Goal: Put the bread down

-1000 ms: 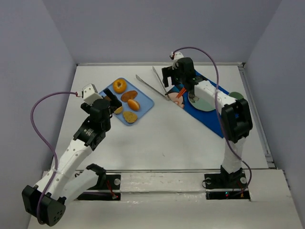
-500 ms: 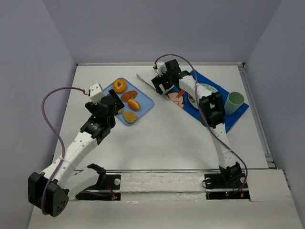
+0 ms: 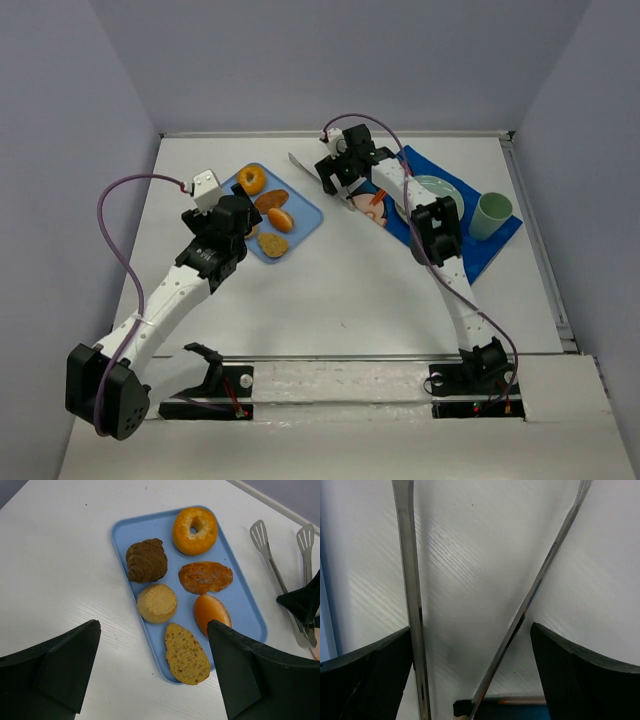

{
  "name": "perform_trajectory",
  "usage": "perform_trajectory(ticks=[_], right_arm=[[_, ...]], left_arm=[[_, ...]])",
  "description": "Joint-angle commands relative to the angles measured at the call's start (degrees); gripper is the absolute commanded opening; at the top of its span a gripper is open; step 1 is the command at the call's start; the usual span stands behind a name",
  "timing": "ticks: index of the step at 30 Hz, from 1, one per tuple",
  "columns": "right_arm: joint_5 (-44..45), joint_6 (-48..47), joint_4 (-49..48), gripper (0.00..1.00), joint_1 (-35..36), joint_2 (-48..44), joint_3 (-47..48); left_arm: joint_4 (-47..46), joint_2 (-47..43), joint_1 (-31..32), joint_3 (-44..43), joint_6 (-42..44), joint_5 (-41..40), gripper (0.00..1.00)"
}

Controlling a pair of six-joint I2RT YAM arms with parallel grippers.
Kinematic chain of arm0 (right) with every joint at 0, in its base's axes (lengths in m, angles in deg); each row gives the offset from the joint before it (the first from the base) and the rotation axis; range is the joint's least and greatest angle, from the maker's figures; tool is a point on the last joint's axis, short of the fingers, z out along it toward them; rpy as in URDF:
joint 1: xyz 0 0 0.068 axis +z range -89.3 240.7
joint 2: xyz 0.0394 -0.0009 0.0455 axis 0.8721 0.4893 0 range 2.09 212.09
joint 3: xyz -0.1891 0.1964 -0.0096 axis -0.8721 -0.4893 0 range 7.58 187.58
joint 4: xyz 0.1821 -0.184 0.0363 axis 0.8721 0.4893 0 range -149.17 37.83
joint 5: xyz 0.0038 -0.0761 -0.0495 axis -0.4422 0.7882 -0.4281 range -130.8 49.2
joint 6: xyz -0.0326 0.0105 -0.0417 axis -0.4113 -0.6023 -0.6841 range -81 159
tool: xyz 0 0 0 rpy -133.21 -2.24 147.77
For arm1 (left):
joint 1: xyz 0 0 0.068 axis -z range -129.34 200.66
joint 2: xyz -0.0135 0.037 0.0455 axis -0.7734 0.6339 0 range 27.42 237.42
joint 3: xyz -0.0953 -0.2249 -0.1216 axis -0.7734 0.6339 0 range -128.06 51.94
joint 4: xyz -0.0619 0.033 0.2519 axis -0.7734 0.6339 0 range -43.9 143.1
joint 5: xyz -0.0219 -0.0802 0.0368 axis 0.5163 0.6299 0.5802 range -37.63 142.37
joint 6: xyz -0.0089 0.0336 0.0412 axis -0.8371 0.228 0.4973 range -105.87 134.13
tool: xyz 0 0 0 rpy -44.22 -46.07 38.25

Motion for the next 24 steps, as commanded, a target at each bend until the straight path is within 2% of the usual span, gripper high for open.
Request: perform_trajectory(ticks=[1,4,5,7,8,11,13,14,16,17,19,24], right_arm=[[0.5,5.6,1.9,0.98,0.2,0.9,2.5],[1.6,6.6,2.6,0.88,0.2,0.9,2.4],[1.9,6.8,2.9,0.79,0.2,0.9,2.3],[2.9,7.0,3.1,0.7,0.2,0.8,1.9],[4.2,7.2,3.2,0.58,0.2,0.6,1.5],[5.2,7.2,3.0,0.42,0.2,-0.7,0.7],[4.8,7.2,2.9,0.37,0.2,-1.9,0.6],[4.7,7.3,2.4,0.31,0.2,-3.5,0.5],[4.8,7.8,0.5,0.26,0.2,-5.8,0.1],[4.7,7.8,-0.3,0.15,0.2,-7.1,-0.4],[4.8,8.7,-3.0,0.07,0.2,-12.1,-2.8],[2.9,11.3,-11.7,0.07,0.2,-26.3,-17.8]], left_arm=[[-1.5,0.4,-0.5,-2.9,0.0,-3.9,0.99],[-1.3,0.7,-0.8,-3.1,0.2,-4.7,0.99],[-1.2,0.7,-0.9,-3.2,0.4,-4.7,0.99],[-0.9,0.6,-1.0,-3.2,0.5,-4.9,0.99],[-0.8,0.5,-1.1,-3.2,0.5,-5.1,0.99],[-0.4,-0.5,-1.2,-3.1,0.2,-5.3,0.99],[0.1,-1.3,-1.2,-2.9,0.0,-5.4,0.99],[0.4,-2.1,-1.3,-2.8,-0.1,-5.3,0.99],[0.8,-2.9,-1.3,-2.5,-0.7,-5.2,0.99],[0.8,-3.3,-1.3,-2.4,-0.9,-5.1,0.99],[0.9,-4.8,-1.3,-1.8,-1.3,-4.7,0.99],[0.7,-8.1,-1.3,-0.3,-2.3,-2.7,0.99]])
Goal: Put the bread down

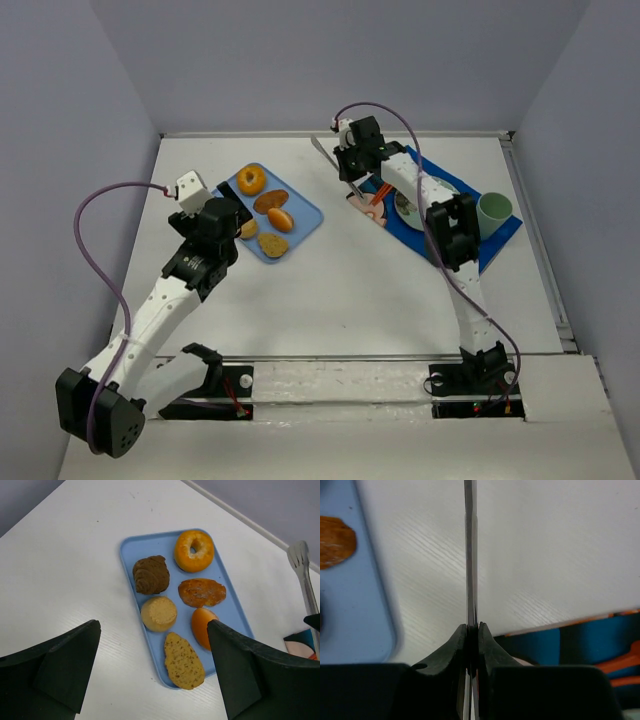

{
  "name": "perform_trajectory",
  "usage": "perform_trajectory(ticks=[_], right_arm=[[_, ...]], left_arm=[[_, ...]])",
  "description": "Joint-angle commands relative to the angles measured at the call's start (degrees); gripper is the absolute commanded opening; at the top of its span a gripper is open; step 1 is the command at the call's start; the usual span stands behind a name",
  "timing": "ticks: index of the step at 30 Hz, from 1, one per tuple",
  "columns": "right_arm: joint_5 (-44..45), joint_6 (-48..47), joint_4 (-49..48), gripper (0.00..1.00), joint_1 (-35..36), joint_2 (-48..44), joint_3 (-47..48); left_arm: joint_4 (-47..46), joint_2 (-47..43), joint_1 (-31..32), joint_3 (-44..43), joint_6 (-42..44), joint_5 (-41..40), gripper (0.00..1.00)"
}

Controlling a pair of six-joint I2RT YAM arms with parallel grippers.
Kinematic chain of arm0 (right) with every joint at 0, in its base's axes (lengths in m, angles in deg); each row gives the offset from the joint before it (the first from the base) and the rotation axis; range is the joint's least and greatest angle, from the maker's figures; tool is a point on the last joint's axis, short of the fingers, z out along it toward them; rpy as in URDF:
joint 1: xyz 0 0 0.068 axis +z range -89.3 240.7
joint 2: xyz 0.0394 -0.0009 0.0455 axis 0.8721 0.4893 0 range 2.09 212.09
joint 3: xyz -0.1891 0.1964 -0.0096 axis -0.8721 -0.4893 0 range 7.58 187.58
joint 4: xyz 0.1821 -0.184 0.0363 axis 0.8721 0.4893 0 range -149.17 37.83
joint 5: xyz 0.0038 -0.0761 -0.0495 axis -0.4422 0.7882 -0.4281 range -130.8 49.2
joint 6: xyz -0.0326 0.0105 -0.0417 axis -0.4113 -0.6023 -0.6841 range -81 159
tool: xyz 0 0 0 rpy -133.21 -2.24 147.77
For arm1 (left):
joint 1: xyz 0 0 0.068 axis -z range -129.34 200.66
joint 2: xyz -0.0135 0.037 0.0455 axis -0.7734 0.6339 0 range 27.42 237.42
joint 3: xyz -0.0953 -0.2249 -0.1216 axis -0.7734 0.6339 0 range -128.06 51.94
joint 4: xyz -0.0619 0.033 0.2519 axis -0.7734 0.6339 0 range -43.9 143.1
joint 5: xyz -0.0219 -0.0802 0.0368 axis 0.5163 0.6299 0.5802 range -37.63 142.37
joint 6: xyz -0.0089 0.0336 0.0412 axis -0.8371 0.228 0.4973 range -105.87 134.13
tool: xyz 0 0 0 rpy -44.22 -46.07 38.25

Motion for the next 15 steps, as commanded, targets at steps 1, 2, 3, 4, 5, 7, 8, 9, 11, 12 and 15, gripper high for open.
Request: perform_trajectory(ticks=[1,2,3,4,5,7,8,9,11,12,15], right_arm=[[-2.1,3.6,-12.1,0.07,0.2,-18.2,-10.5],[-2.8,4.1,-14.5,0.07,0.2,-23.4,-17.1],[-3.2,4.5,-15.5,0.07,0.2,-26.0,-20.4],[-3.6,5.3,-16.2,0.07,0.2,-28.5,-23.5],[-4.6,5.4,-17.2,0.07,0.2,-33.4,-29.4],[-7.2,7.7,-18.1,0.07,0.2,-38.1,-37.4],[-8.2,8.9,-18.9,0.07,0.2,-42.3,-40.0],[-8.9,10.2,-19.9,0.07,0.2,-44.3,-42.8],[-13.8,12.6,-22.1,0.07,1.1,-48.3,-49.5],[-15.2,11.8,-22.3,0.07,1.9,-49.0,-50.9],[-16.6,9.6,-18.9,0.13,6.1,-50.1,-52.7]], left_arm=[[-1.3,-3.7,-0.2,1.0,-1.8,-0.6,0.99],[-1.4,-4.0,-0.2,1.3,-1.8,-0.1,0.99],[-1.2,-4.9,-0.2,1.5,-1.8,0.1,0.99],[-1.2,-5.3,-0.2,2.2,-1.9,0.6,0.99],[-1.3,-6.2,-0.2,2.6,-2.1,0.8,0.99],[-2.0,-6.9,-0.2,3.8,-2.1,1.6,0.99],[-2.3,-7.4,-0.2,4.2,-2.1,1.9,0.99],[-2.9,-7.7,-0.2,4.5,-2.1,2.0,0.99],[-3.6,-7.9,-0.2,5.2,-1.8,2.5,0.99],[-3.7,-7.9,-0.2,5.0,-1.2,2.7,0.99],[-3.5,-7.9,-0.2,5.1,-1.3,2.5,0.99]])
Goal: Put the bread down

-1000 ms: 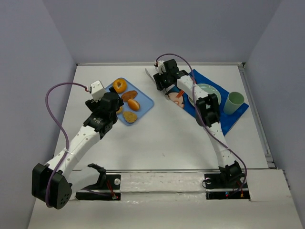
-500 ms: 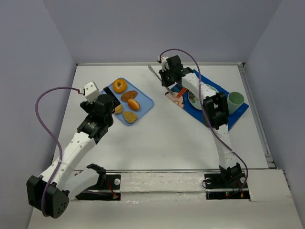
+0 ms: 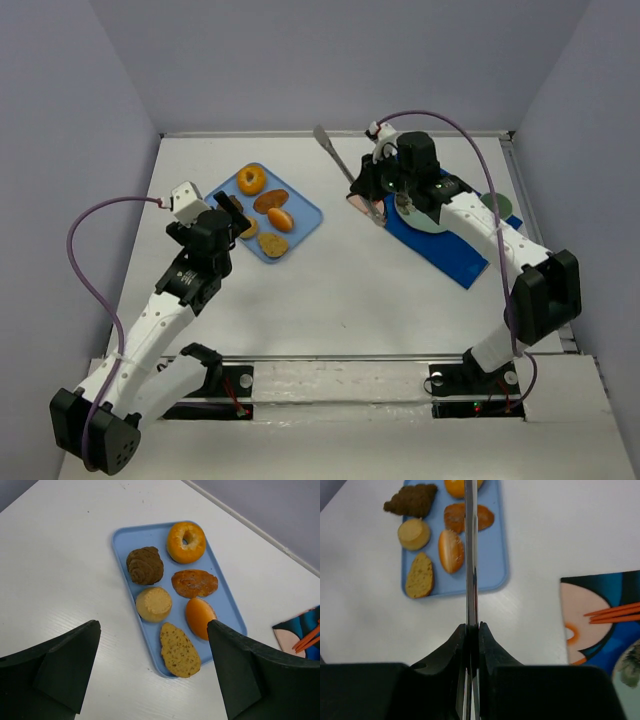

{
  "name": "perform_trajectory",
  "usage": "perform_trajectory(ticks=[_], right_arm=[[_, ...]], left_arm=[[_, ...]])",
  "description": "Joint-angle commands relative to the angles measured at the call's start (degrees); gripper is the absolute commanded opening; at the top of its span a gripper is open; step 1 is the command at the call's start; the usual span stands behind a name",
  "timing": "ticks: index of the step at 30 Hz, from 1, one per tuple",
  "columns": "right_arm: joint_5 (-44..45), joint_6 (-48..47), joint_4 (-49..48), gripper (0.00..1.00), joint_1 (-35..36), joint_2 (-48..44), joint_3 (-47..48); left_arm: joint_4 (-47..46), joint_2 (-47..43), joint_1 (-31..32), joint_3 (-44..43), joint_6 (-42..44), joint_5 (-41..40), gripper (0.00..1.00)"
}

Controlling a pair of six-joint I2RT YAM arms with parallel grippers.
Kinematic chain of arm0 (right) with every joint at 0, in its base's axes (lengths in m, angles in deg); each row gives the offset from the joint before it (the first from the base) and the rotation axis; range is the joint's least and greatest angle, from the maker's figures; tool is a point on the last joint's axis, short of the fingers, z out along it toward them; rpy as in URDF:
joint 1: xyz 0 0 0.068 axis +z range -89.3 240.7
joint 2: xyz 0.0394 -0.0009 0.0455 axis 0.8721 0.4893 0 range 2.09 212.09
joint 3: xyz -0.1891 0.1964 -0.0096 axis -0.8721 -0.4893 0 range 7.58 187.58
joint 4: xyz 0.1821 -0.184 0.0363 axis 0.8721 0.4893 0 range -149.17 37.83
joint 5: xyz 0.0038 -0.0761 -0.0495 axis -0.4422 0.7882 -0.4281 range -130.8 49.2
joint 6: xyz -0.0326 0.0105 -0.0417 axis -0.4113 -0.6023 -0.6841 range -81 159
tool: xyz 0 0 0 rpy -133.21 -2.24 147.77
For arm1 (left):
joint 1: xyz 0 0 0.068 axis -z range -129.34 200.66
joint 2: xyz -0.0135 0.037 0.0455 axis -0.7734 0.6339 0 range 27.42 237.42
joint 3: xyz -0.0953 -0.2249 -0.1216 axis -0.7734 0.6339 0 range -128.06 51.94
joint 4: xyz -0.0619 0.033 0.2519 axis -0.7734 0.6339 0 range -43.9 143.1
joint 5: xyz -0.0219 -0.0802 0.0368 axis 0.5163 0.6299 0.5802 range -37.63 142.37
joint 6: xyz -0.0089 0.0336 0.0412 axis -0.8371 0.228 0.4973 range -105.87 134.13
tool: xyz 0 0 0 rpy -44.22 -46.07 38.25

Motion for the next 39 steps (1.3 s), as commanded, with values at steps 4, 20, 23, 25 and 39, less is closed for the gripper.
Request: perform_trajectory(ticks=[4,20,23,25,39], right_arm=[[-5.8,1.5,1.4,0.25,7.8,-0.3,-5.4],[-4.0,2.3,2.6,0.52,9.6,10.6,2.9],[-3.3,2.2,3.0,0.55,9.6,13.4,5.1],[-2.6,2.0,3.6,0.57,9.6,15.7,6.7],[-3.1,-0.5,7.2,0.59,10.8,19.6,9.4]], left_arm=[[-3.2,-1.0,-0.2,1.1,-0.3,-0.2,0.99],[-3.3,-4.2,-0.2,2.2,-0.8,0.5,0.99],[-3.4,-3.7,-0.3,2.3,-0.8,0.4,0.99],[-3.3,-3.1,-0.2,2.1,-0.5,0.5,0.99],[-3.3,-2.3,-0.2,1.9,-0.8,0.5,0.99]])
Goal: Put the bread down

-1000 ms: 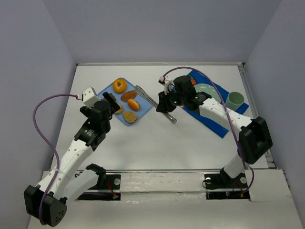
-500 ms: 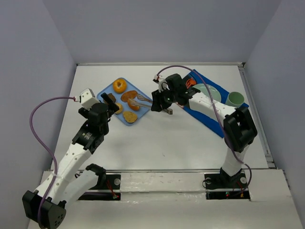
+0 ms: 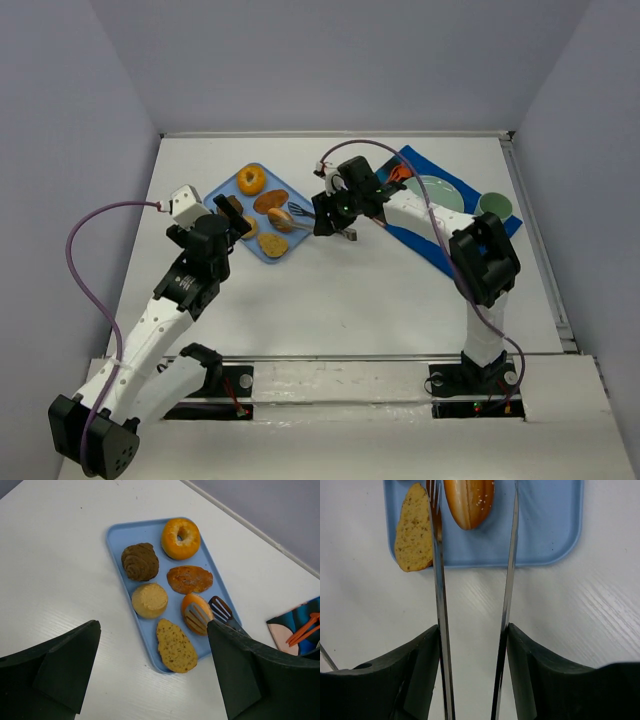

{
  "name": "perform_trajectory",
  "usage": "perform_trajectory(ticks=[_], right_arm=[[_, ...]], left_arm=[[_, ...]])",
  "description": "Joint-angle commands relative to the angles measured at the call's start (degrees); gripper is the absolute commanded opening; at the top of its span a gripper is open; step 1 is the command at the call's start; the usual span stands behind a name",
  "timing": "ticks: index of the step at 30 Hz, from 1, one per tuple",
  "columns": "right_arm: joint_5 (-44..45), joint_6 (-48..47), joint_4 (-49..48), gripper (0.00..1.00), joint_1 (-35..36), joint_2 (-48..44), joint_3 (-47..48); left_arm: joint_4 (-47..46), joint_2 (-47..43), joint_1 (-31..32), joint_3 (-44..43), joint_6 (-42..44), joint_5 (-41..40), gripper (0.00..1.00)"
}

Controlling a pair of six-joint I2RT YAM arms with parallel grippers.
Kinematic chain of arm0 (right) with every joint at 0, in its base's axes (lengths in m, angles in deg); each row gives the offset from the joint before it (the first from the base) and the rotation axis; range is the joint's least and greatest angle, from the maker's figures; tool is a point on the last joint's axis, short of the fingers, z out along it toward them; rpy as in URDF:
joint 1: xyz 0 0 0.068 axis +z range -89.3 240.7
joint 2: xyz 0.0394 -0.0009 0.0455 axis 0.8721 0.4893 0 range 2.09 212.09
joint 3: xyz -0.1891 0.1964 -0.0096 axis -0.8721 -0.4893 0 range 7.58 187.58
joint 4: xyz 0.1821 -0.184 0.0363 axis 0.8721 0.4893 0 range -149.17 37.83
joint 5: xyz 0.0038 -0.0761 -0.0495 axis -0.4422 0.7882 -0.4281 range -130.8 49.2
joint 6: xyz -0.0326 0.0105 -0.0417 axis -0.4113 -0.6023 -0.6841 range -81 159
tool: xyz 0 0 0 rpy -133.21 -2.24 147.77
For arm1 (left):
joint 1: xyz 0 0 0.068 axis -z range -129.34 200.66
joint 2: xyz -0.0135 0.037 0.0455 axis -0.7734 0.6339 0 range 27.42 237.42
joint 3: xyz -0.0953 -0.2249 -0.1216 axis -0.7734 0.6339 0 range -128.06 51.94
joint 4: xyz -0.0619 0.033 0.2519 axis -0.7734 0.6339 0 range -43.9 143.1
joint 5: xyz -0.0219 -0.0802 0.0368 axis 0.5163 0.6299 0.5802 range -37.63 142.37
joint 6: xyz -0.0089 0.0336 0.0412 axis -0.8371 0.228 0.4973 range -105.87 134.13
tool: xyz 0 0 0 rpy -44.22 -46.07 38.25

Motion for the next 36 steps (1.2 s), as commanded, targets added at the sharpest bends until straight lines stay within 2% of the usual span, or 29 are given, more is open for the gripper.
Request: perform_trajectory(ticks=[1,5,8,12,16,18,19,20,24,28,32,36], right_arm=[[0.2,-1.5,0.6,0.55,1.2,-1.7,2.6],[4.3,0.5,0.5,0.34,1.2,-3.8,2.3],[9.8,3.5,-1.7,0.31,1.2,-8.3,-0.2],[21.9,7.3,-4.6,0.25,1.2,-16.1,-5.6],[30.9,13.9,-5.5,0.23,-5.5,-24.1,-12.9],[33.8,17.7,-5.2,0.23,-11.3,-27.2,-17.6],[33.8,19.0,-4.8,0.23,-11.3,-28.1,-19.1],[33.5,20.2,-4.4,0.23,-15.1,-28.8,-20.6],[35.9,23.1,-3.1,0.24,-21.0,-30.7,-26.1],[40.9,25.1,-0.7,0.26,-22.5,-31.0,-27.5],[41.7,25.8,0.1,0.3,-23.0,-30.9,-27.7],[44.4,26.6,1.8,0.46,-23.0,-31.7,-27.8]], left_arm=[[-2.5,-0.3,-0.1,0.1,-0.6,-1.3,0.99],[-2.4,-0.4,-0.2,0.3,-0.5,-1.2,0.99],[-2.4,-0.6,-0.1,0.3,-0.6,-1.2,0.99],[-2.5,-0.7,-0.1,0.4,-0.6,-1.2,0.99],[-2.5,-0.6,-0.2,0.3,-0.5,-0.9,0.99],[-2.8,-0.6,-0.2,0.5,-0.6,-0.9,0.99],[-2.8,-0.6,-0.1,0.5,-0.6,-0.9,0.99],[-2.9,-0.6,-0.2,0.4,-0.6,-0.9,0.99],[-3.1,-0.4,-0.1,0.3,-0.5,-0.4,0.99],[-3.3,0.2,-0.1,0.1,-0.4,-0.1,0.99],[-4.3,1.2,-0.2,0.3,0.0,-0.2,0.99],[-4.3,2.1,-0.2,0.0,0.2,0.2,0.99]])
